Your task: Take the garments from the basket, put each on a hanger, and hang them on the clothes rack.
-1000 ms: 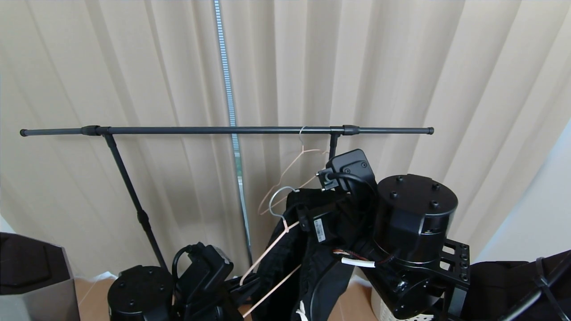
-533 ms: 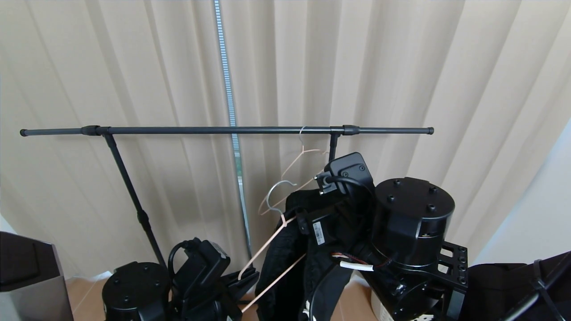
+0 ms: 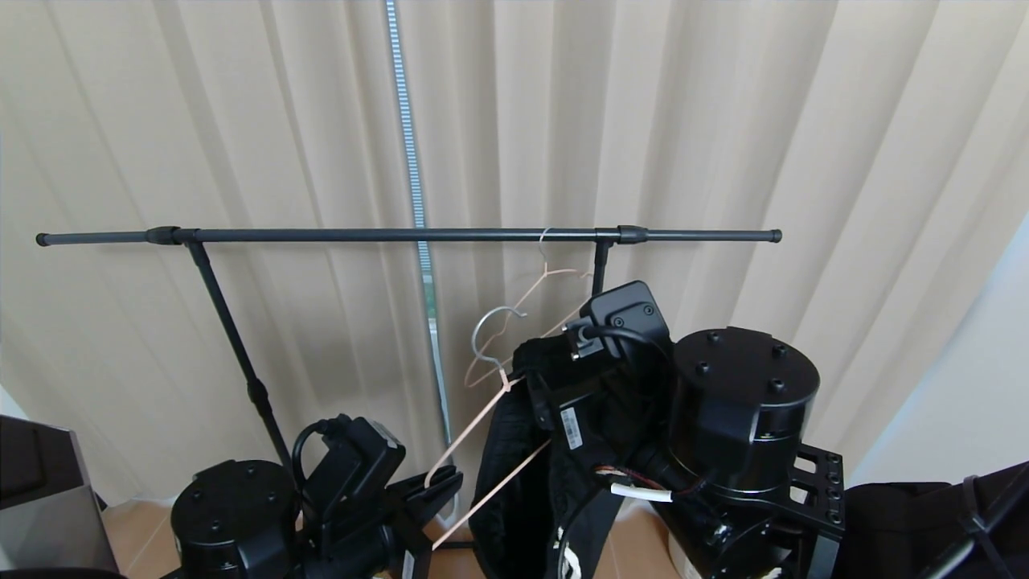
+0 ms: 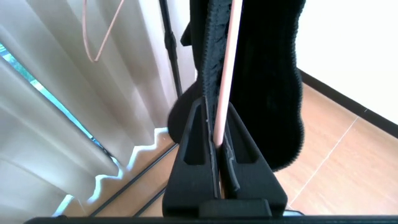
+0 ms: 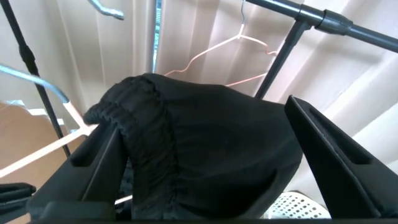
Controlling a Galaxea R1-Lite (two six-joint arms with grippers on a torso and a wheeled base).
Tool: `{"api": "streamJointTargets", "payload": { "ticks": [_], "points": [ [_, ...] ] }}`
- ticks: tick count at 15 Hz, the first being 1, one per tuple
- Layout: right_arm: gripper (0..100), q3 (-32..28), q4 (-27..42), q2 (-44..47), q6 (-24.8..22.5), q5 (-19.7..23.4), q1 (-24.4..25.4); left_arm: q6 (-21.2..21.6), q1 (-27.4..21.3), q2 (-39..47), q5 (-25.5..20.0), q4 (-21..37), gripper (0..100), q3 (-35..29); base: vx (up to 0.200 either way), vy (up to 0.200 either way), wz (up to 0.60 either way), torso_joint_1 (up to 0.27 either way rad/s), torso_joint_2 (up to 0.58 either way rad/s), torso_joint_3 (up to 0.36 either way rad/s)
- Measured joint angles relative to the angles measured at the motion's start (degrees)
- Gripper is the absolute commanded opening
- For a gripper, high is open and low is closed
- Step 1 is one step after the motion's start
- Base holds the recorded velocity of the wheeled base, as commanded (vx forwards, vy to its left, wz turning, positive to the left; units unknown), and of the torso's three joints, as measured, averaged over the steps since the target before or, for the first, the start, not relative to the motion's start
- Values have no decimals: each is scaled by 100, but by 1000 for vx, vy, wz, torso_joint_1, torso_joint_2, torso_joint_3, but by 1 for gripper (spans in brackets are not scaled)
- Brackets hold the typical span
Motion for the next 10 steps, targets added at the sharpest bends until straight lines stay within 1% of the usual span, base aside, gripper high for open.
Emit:
{"api": "streamJointTargets", "payload": {
  "ticks": [7, 9, 10],
  "points": [
    [100, 105, 22, -60, -9, 16, 115, -88, 105, -11, -7, -2, 0, -48, 0, 0, 0, 0, 0, 0],
    [100, 226, 57, -143, -11, 104, 121, -115, 134, -11, -22, -2, 0, -50, 0, 0, 0, 0, 0, 0],
    [100, 316, 74, -206, -27, 240, 123, -121, 171, -11, -33, -4, 0, -50, 0, 0, 0, 0, 0, 0]
  ]
}}
